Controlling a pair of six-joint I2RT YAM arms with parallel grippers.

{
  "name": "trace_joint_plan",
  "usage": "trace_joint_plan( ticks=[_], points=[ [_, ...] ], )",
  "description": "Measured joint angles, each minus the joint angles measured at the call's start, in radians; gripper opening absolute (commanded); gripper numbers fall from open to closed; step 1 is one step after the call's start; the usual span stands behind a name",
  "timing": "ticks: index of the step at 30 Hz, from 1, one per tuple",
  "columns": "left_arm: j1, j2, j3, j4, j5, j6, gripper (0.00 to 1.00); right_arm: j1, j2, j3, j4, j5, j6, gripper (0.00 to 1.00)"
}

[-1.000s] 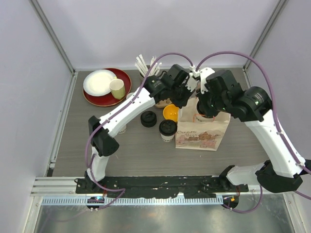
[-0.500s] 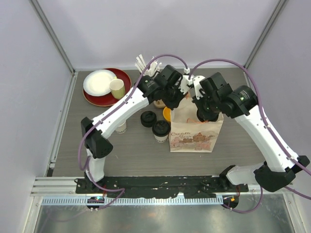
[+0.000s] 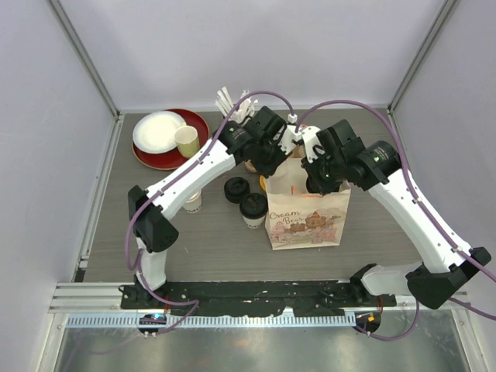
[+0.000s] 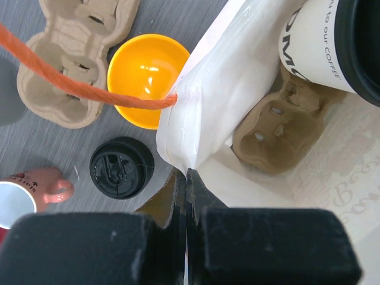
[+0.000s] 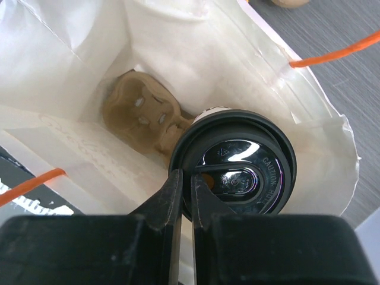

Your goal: Pack the takeout coffee

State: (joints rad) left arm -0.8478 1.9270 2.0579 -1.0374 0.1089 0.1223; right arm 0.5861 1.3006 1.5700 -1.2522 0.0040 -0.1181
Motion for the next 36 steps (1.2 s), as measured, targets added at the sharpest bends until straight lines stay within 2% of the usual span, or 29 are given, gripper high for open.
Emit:
trace_joint_plan(
  ticks=[15, 22, 28, 36],
  points=[
    [-0.008, 0.041, 0.068, -0.070, 0.010, 0.015, 0.00, 0.016, -0.085, -0.139, 0.106, -0.050, -0.145, 0.01],
    [-0.017, 0.039, 0.123, 0.039, 0.051, 0.002, 0.00, 0.022, -0.095, -0.193, -0.040, -0.051, -0.196, 0.01],
    [-0.023, 0.037, 0.118, 0.064, 0.058, 0.003, 0.00, 0.020, -0.098, -0.246, -0.077, -0.060, -0.198, 0.01],
    [-0.023, 0.005, 0.037, 0.078, 0.075, 0.011, 0.00, 0.012, -0.112, -0.277, -0.074, -0.074, -0.201, 0.01]
  ],
)
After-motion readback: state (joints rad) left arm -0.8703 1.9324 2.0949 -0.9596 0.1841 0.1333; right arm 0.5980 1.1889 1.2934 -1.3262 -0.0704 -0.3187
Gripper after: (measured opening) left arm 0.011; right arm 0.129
